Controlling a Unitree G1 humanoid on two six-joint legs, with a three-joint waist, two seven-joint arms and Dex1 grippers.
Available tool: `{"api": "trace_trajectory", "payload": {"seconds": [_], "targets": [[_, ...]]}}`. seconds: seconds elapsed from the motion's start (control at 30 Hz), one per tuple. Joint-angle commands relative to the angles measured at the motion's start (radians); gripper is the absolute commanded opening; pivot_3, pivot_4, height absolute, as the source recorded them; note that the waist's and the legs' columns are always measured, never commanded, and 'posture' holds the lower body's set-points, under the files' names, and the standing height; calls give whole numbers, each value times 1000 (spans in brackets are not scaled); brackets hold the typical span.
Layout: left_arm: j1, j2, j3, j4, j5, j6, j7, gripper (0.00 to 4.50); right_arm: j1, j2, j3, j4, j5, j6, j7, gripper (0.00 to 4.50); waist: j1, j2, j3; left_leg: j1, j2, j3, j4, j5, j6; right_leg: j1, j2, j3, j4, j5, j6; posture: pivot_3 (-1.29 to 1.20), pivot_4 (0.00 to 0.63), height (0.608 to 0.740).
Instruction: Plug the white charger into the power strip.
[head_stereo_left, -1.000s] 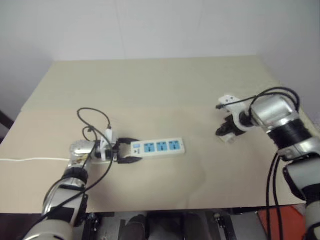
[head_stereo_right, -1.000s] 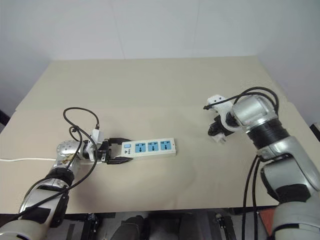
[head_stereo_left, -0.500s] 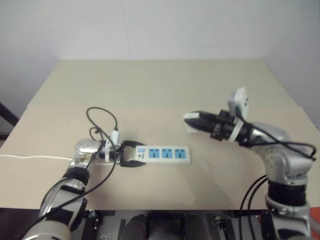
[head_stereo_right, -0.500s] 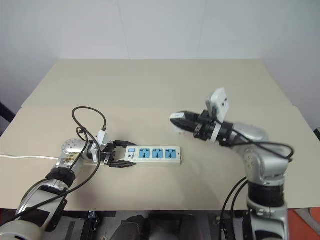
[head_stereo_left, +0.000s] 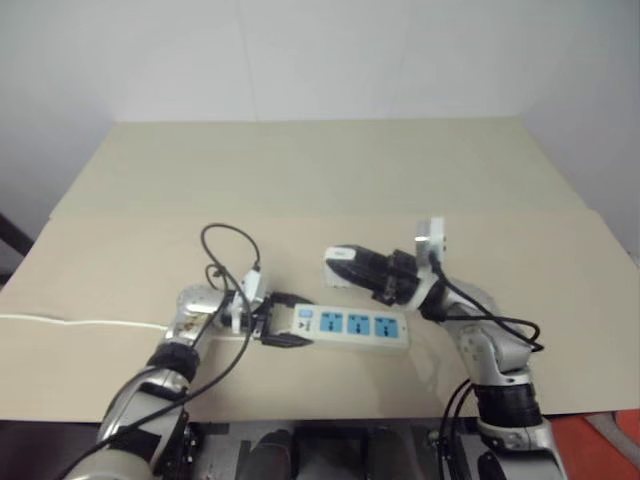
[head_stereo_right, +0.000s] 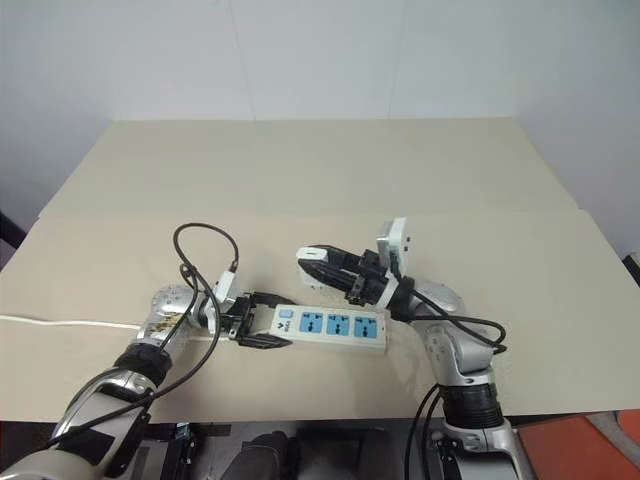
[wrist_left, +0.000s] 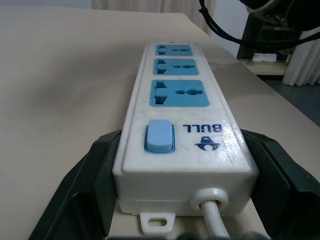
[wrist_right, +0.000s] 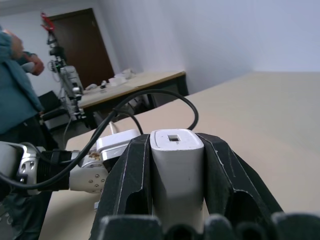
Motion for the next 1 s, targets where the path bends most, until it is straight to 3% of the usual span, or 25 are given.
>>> {"api": "trace_trajectory", "payload": {"seconds": [0.03,1.0], "targets": [[33,-6,34,-86,14,34,28,3273,10,3,40,20,-12,-71,46,1172,0,0,0,0,0,0,0,0,0,0,0,0,0,0,0,0,150,740],[116,-9,108,-192,57,94,66,3273,-40,29,121,300,-115,-297,142,1172,3,0,0,5,2,2,-1,0,-1,0,1,4,-2,0,0,0,150,740]]}}
